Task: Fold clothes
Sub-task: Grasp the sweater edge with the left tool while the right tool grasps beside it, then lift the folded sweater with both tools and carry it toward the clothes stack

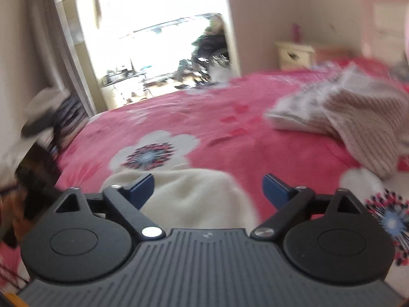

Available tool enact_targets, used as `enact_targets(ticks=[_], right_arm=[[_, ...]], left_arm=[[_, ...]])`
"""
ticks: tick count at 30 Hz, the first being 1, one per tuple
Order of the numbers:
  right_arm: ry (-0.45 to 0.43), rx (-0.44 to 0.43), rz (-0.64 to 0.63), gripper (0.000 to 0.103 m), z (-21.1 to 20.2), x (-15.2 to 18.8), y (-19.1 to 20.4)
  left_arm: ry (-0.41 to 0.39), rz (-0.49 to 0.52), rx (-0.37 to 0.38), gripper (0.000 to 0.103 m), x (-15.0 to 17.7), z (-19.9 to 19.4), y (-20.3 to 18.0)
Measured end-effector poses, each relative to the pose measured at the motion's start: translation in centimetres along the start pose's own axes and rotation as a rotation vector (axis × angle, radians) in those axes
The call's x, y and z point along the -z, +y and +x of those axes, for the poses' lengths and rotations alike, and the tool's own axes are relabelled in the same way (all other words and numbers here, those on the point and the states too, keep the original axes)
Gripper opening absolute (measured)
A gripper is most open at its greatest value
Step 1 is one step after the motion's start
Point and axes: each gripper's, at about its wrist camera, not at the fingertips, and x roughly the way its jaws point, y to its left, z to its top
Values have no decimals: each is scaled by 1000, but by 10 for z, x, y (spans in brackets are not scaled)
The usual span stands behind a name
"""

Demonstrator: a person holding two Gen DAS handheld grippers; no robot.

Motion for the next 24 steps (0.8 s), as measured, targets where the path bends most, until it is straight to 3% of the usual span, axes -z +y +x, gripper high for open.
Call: enact_targets(ticks=[6, 9, 12, 19, 24], right_arm=[[306, -176, 371, 102, 56, -2, -84], [416, -247, 478, 102, 86, 8, -101], [494, -317, 497, 102, 110, 16, -100], [519, -417, 523, 103, 140, 15, -100], [549, -482, 471, 102, 133, 21, -87]], left_arm=[[-8, -44, 13, 84, -8, 2, 5], [-11, -34, 13, 84, -8, 3, 5], [-14, -29, 14, 84, -7, 3, 5], [-17, -13, 18, 84, -7, 4, 6], [-6, -11, 21, 83, -11, 5, 5]])
